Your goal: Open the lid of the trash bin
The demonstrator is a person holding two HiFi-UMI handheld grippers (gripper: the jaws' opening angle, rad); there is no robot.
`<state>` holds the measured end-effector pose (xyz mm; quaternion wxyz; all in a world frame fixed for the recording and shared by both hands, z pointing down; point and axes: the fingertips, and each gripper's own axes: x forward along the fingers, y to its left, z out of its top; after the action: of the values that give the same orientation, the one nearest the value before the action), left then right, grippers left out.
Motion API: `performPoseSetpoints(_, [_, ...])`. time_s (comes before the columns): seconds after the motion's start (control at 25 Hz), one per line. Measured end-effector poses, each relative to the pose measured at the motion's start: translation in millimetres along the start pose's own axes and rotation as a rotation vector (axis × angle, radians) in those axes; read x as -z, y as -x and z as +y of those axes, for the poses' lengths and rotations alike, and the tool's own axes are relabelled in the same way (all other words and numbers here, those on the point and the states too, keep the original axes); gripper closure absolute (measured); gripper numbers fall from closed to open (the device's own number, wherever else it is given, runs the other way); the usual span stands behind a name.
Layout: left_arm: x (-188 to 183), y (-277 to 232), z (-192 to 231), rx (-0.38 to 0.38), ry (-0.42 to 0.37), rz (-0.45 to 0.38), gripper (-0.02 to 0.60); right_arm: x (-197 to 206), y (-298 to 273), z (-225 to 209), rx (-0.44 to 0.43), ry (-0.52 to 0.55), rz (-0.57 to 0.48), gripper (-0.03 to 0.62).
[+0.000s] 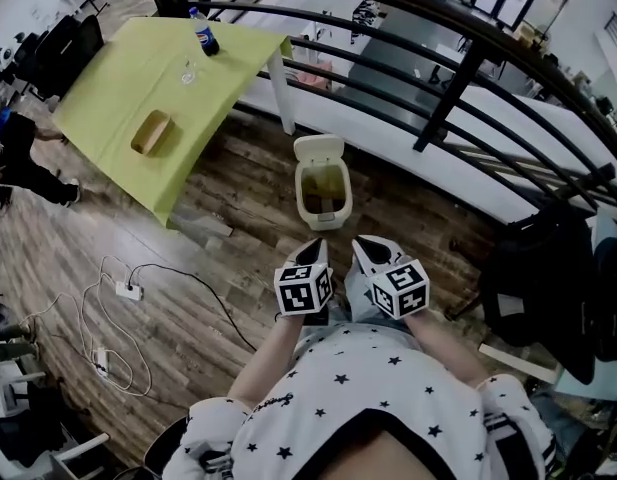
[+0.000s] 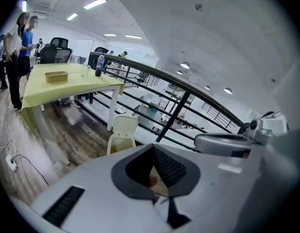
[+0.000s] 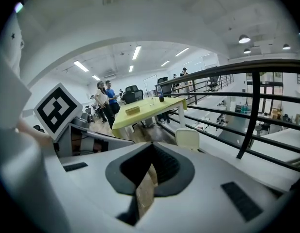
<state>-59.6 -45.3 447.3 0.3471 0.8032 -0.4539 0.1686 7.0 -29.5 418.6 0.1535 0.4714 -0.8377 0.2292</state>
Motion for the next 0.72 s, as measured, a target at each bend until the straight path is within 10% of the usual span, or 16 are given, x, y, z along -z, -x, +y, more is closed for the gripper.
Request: performPoseSetpoints(0.72, [-10, 36, 1, -0.001, 0.004, -0.067, 0.571, -14, 16, 20, -0.018, 0.0, -0.052, 0.6])
